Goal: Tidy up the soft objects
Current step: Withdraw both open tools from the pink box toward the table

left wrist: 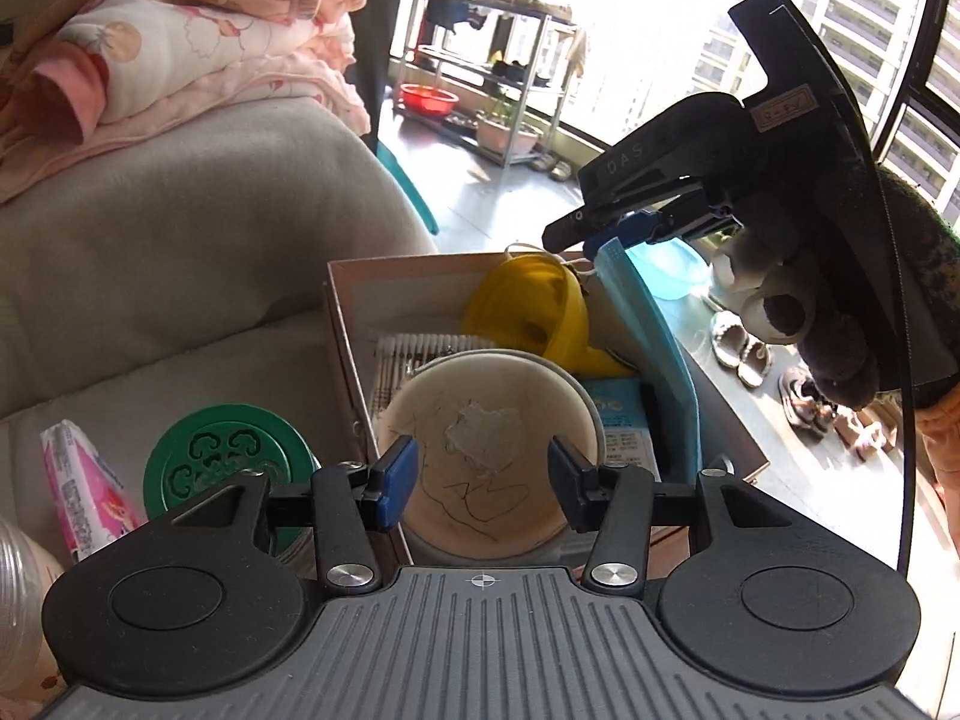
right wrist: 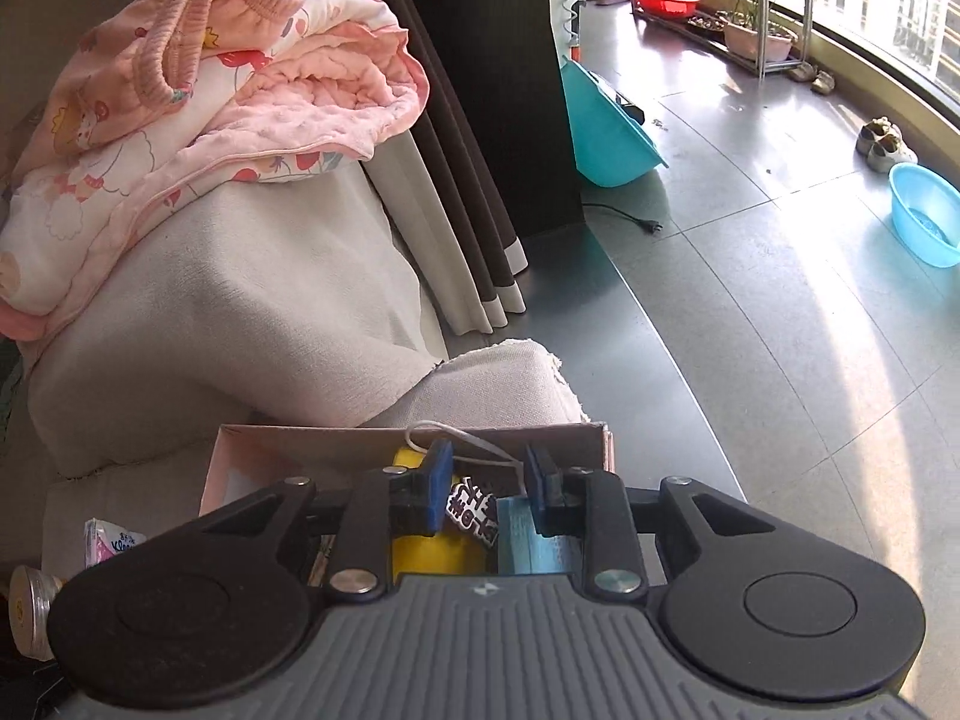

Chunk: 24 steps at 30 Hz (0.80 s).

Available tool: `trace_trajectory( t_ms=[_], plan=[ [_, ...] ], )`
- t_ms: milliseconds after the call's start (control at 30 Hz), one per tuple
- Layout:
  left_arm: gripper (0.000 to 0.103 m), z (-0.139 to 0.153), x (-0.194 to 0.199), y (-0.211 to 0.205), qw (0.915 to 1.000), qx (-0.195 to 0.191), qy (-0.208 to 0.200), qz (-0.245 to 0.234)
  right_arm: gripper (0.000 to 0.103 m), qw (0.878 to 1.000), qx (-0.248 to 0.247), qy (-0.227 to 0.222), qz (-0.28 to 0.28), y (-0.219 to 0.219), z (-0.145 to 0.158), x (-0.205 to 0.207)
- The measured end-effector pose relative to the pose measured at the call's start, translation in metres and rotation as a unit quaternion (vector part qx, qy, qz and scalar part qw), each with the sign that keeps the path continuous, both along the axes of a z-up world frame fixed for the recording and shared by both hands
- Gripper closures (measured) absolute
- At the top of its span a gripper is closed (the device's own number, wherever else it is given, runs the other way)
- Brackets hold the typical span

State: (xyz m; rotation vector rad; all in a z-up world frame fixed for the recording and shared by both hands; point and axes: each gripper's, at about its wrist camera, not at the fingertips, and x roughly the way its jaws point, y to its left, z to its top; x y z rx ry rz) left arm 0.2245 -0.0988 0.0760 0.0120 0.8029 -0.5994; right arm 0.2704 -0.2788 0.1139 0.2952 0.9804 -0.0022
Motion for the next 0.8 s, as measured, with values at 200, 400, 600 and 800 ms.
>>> trace_trajectory(
  t_ms=[200,400,600,800],
  plan=[
    [0.051,0.04,-0.013,0.03,0.9976,-0.053,-0.043,0.015,0.054,0.998,-0.021,-0.06,0.019,0.019,0.062,-0.042],
    [0.051,0.077,-0.038,0.099,0.9917,-0.07,-0.096,0.049,0.047,0.991,-0.036,-0.122,0.05,0.061,0.114,-0.081],
    [0.051,0.081,-0.065,0.214,0.9804,-0.054,-0.118,0.148,0.04,0.974,-0.04,-0.187,0.123,0.141,0.137,-0.118],
    [0.051,0.037,-0.072,0.314,0.959,-0.044,-0.06,0.273,0.035,0.943,-0.062,-0.247,0.215,0.232,0.117,-0.154]
  ],
)
